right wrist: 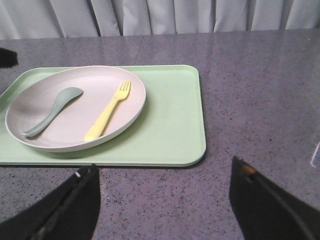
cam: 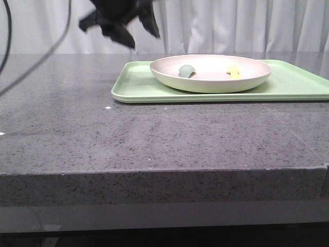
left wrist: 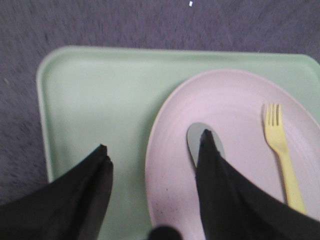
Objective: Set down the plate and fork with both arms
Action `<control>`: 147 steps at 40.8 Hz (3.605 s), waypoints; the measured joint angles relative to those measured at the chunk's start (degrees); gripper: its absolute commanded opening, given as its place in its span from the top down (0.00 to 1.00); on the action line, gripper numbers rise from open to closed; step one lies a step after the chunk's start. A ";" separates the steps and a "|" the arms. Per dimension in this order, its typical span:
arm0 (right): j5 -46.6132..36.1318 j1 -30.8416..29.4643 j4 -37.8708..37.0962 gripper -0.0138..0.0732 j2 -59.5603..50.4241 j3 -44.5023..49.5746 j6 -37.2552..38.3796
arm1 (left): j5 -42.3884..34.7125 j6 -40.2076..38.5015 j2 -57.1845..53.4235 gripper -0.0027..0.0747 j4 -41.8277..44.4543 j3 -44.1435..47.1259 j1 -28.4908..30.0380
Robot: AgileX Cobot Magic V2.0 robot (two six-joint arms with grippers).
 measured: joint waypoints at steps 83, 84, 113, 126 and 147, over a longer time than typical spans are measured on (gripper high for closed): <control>2.75 0.12 0.23 0.20 11.09 -7.75 0.00 | -12.63 0.21 -90.30 0.99 12.79 76.41 18.37; 3.21 0.27 0.37 0.20 12.82 -9.09 0.00 | -12.63 0.21 -90.30 0.99 12.79 76.41 18.37; 20.51 11.96 2.30 0.30 63.21 -49.72 5.63 | -12.63 0.29 -90.30 0.99 12.79 76.53 18.37; 22.52 11.96 2.30 0.30 75.21 -59.00 7.84 | -12.63 0.29 -90.30 0.99 12.79 76.53 18.37; 22.46 11.96 2.30 0.46 78.78 -59.95 7.88 | -12.63 0.29 -90.30 0.99 12.79 76.53 18.37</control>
